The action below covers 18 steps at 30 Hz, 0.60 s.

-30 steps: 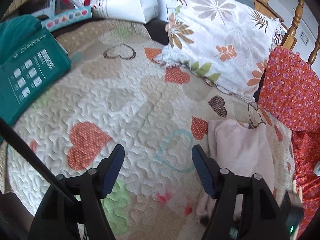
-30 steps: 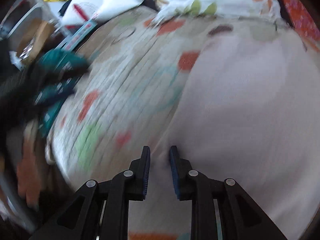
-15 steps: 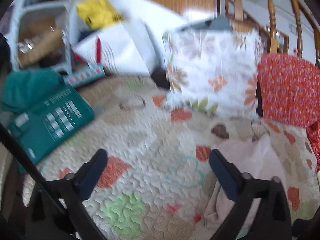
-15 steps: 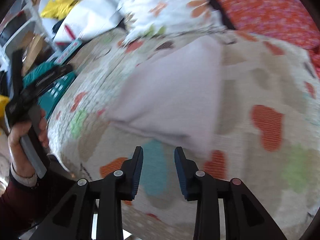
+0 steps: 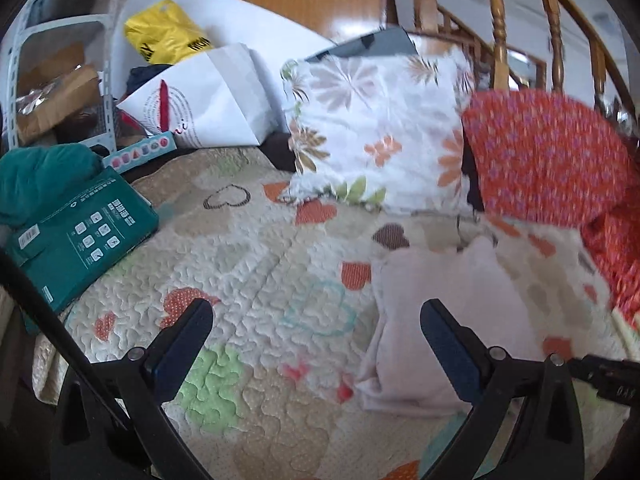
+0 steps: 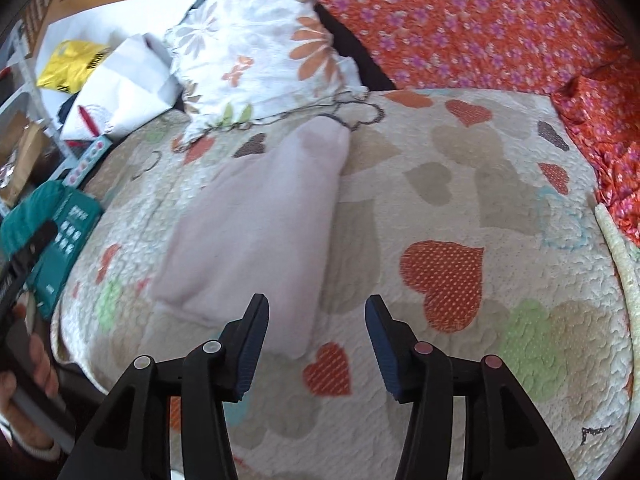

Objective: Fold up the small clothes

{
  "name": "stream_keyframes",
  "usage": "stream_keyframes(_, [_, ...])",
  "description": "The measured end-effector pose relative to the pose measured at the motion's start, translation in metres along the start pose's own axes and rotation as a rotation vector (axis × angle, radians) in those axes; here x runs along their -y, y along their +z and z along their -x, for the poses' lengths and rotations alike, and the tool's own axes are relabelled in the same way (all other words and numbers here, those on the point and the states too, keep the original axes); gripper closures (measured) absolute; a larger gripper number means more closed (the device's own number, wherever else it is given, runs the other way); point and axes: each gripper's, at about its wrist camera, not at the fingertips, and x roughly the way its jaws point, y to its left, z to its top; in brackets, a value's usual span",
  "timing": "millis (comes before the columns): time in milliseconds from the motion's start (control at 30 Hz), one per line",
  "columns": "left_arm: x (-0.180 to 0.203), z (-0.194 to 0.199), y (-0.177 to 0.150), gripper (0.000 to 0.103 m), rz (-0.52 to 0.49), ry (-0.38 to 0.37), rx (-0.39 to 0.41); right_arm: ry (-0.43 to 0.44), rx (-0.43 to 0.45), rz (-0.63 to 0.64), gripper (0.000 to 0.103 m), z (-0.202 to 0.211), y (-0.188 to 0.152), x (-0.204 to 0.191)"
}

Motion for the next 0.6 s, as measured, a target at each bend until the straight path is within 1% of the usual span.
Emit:
stream_keyframes(33, [0.002, -0.004, -0.002, 0.0, -0.009, 0.004, -0.009, -0.009, -0.01, -0.015, 0.044, -0.006, -0.002, 0.005])
stream_keyframes(167, [0.007, -0.018, -0.008, 0.0, -0.012, 0.001, -0.065, -0.048, -0.078, -0.038, 0.044, -0.028, -0.007, 0.015])
stream_keyframes(267, [0.009, -0.032, -0.013, 0.0, -0.012, 0.005, -0.124, -0.067, -0.087, -0.034, 0.043, -0.034, -0.009, 0.017])
stream_keyframes(333, [0.009, -0.038, -0.016, 0.0, -0.012, 0.013, -0.148, -0.071, -0.093, -0.021, 0.041, -0.037, -0.009, 0.015])
stream_keyframes(467, [0.009, -0.046, -0.02, 0.0, -0.017, 0.023, -0.189, -0.088, -0.086, 0.047, 0.04, -0.041, -0.012, 0.003])
stream_keyframes(600, [0.01, -0.053, -0.023, 0.0, -0.023, 0.025, -0.228, -0.138, -0.051, 0.152, 0.04, -0.041, -0.017, -0.015])
